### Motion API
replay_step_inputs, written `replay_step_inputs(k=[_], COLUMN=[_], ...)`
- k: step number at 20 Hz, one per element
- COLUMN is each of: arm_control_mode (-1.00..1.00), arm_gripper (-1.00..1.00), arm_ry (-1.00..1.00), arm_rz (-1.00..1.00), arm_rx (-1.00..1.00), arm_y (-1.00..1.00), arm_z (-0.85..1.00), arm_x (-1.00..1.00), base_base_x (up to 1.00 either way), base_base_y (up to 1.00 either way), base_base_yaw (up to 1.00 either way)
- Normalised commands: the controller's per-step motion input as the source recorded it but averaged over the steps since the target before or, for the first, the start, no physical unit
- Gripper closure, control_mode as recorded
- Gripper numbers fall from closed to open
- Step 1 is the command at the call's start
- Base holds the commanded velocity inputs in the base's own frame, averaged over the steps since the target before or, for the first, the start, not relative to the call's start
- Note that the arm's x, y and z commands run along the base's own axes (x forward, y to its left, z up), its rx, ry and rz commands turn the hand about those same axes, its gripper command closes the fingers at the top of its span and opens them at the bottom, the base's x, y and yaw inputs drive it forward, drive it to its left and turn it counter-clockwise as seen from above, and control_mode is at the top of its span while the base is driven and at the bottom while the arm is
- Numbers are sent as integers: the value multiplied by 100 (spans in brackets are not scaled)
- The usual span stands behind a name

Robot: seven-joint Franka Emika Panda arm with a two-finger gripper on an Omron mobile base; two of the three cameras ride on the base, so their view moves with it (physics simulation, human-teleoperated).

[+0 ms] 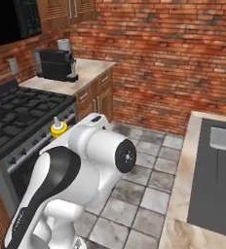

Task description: Place the ketchup and mustard from the counter to the top shelf of the fridge. If the existing items in the fridge are on the top shelf, move them to other shelves.

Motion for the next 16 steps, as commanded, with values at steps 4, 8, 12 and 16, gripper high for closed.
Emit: replay_step_inputs(k=[4, 8, 12, 16], arm_control_mode=[100, 100, 100, 100], arm_gripper=[100, 100, 100, 100], arm_ry=[0, 0, 0, 0], arm_rz=[0, 0, 0, 0], arm_rx=[0, 0, 0, 0], arm_y=[0, 0, 0, 0], arm_z=[0, 0, 0, 0], arm_x=[0, 0, 0, 0], base_base_x=[100, 100, 100, 100], base_base_y=[11, 0, 0, 0], base_base_yaw=[-22, -15, -9, -8])
